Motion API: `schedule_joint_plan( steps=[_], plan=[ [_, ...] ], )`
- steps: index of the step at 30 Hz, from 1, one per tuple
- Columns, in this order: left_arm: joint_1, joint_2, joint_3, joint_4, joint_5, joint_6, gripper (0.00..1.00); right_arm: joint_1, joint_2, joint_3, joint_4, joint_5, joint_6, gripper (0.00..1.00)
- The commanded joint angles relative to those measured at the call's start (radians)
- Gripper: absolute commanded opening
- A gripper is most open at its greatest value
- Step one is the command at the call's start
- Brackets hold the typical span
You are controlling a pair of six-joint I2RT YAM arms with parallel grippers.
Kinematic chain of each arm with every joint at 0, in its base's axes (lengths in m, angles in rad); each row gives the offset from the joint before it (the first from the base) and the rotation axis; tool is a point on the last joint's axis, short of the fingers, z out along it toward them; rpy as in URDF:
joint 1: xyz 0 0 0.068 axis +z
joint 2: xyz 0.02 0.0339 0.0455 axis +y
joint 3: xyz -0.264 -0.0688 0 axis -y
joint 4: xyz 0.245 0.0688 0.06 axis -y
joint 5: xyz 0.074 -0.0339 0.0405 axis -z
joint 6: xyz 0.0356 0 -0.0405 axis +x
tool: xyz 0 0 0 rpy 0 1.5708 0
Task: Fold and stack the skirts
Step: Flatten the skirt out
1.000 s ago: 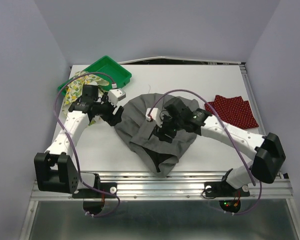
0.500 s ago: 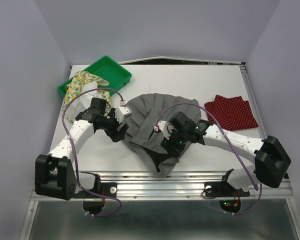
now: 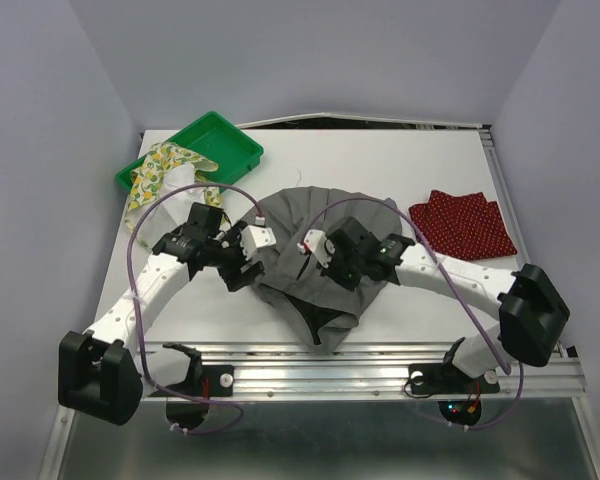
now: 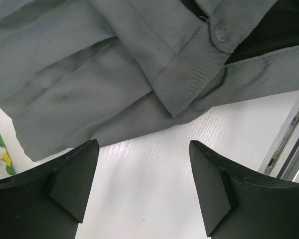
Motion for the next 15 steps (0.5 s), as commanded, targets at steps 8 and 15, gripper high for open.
schedule_joint_plan(
  steps=[8, 15],
  plan=[
    [-0.181, -0.195, -0.089, -0.047, -0.058, 0.231, 0.87, -0.114, -0.07, 0.157, -0.144, -0.194, -0.06, 0.55],
    [-0.506, -0.349, -0.255, 0.086, -0.182, 0.274, 0.85, -0.114, -0.096, 0.011, -0.156, -0.278, -0.047, 0.61]
  ],
)
